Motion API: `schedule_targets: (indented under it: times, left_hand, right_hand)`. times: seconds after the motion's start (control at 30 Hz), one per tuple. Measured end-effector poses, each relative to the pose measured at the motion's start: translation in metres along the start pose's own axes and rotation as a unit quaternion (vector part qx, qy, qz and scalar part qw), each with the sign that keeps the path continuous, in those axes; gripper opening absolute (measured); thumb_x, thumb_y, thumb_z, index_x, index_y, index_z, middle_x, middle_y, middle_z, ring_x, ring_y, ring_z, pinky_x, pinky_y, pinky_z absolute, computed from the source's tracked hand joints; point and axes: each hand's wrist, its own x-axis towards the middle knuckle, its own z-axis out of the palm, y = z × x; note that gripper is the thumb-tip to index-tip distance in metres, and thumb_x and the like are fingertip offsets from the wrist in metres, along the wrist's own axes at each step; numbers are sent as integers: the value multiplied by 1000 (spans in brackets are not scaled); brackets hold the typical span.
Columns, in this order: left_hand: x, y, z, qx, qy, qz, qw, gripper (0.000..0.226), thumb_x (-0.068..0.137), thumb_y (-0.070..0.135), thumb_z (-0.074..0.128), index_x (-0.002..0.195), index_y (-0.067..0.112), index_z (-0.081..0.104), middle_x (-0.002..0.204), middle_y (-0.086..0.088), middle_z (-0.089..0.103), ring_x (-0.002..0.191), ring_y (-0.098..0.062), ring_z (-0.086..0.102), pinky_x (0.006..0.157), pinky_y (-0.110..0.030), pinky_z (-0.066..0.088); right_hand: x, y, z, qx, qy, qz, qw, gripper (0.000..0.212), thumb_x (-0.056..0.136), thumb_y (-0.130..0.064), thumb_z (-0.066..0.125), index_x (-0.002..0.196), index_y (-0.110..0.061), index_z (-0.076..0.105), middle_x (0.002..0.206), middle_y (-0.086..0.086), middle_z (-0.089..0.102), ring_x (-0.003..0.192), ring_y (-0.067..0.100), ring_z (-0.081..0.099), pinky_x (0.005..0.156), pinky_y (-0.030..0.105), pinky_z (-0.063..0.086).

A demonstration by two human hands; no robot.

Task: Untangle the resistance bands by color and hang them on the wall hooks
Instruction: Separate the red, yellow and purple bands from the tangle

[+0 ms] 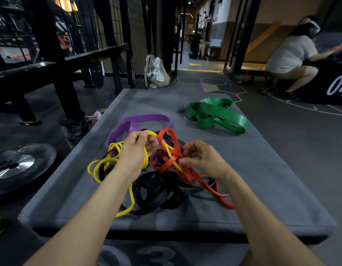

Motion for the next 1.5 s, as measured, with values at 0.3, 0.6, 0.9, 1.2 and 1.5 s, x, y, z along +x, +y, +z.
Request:
schedule_targets:
  times: [0.3,0.6,0.9,1.2,1.5]
  left_hand:
    - [0,-6,1,94,27,18,995,24,102,18,28,84,15,44,81,-4,56,72,-16,61,76,-35,52]
    - [-16,-14,13,122,-47,-26,991,24,103,22,28,90,10,44,71,-6,65,54,-12,66,59,-27,54]
    - [-12,-16,1,426,-83,88,897,31,100,30,31,71,20,34,56,3,47,59,-31,49,60,-32,36]
    - [-7,-7,-8,480,-5,118,869,28,101,28,32,81,9,38,68,-2,46,71,-23,44,63,-34,26]
    - [-5,-6,-6,411,2,191,891,30,100,29,29,71,23,32,63,-3,45,59,-22,45,64,-40,40]
  right_hand:
    - [-5,-10,-5,91,64,-7,994,23,93,-3,52,79,-16,65,61,-4,64,50,3,56,53,19,50]
    - [-8,-13,0,122,66,-23,990,19,93,-2,50,85,-12,64,66,-2,67,54,4,61,53,19,52]
    - [2,0,-22,-120,337,-31,933,26,89,3,42,99,-8,63,89,10,63,79,23,57,65,30,45]
    - [-6,10,-31,-75,239,33,968,21,94,-20,53,103,-3,62,89,11,65,86,24,62,82,40,51]
    - [-25,11,-13,-126,-161,73,976,15,81,-12,71,78,-24,63,59,-18,60,55,-8,52,60,7,41]
